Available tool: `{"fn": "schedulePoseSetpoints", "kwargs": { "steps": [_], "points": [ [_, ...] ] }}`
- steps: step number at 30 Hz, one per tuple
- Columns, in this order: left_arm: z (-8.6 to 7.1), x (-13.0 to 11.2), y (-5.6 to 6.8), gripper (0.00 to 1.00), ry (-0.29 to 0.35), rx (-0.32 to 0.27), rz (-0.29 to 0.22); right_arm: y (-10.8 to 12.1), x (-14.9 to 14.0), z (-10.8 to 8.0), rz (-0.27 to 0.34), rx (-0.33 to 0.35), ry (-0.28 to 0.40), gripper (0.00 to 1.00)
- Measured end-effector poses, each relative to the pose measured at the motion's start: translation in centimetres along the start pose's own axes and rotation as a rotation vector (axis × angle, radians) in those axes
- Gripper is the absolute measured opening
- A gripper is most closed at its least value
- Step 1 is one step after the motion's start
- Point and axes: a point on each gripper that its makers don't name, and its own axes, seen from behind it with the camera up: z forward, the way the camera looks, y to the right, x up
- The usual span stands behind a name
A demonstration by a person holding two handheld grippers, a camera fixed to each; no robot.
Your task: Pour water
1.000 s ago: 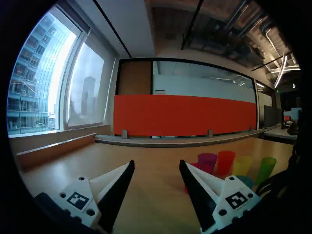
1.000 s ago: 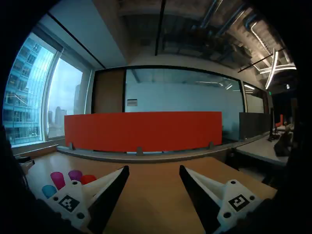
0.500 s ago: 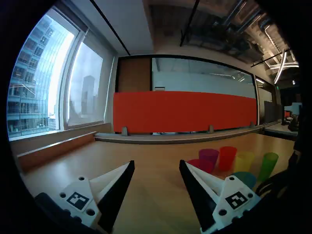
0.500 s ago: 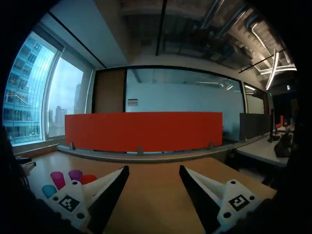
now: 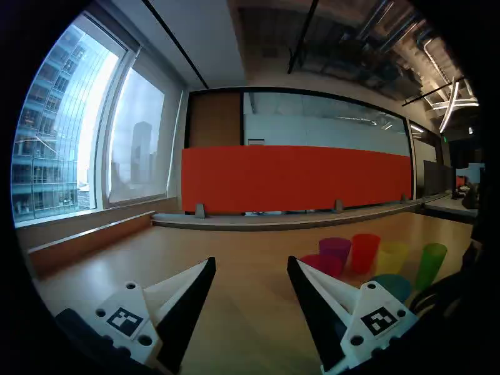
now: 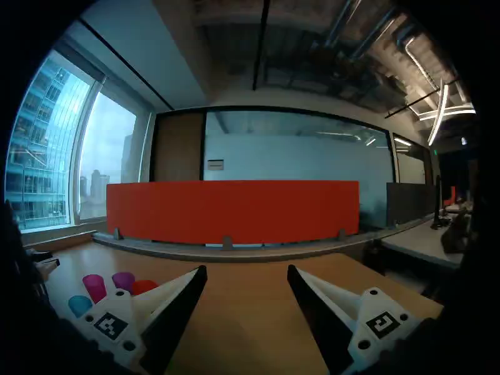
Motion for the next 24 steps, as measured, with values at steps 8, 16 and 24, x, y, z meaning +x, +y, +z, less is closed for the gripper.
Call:
{"fn": "schedulePoseSetpoints", "kwargs": {
  "steps": [8, 16, 24],
  "points": [
    [0.0, 0.0, 0.0, 0.85, 0.0, 0.0, 0.0, -0.5, 0.1, 0.3, -0.005, 0.027, 0.015, 1.0],
    [0.0, 0.0, 0.0, 0.85, 0.0, 0.0, 0.001, -1.4, -0.6, 1.1, -0.009, 0.057, 0.034, 0.99],
    [-0.1, 0.0, 0.0, 0.85, 0.0, 0.0, 0.0, -1.1, -2.9, 1.7, 0.003, 0.055, 0.041, 1.0]
  ]
}}
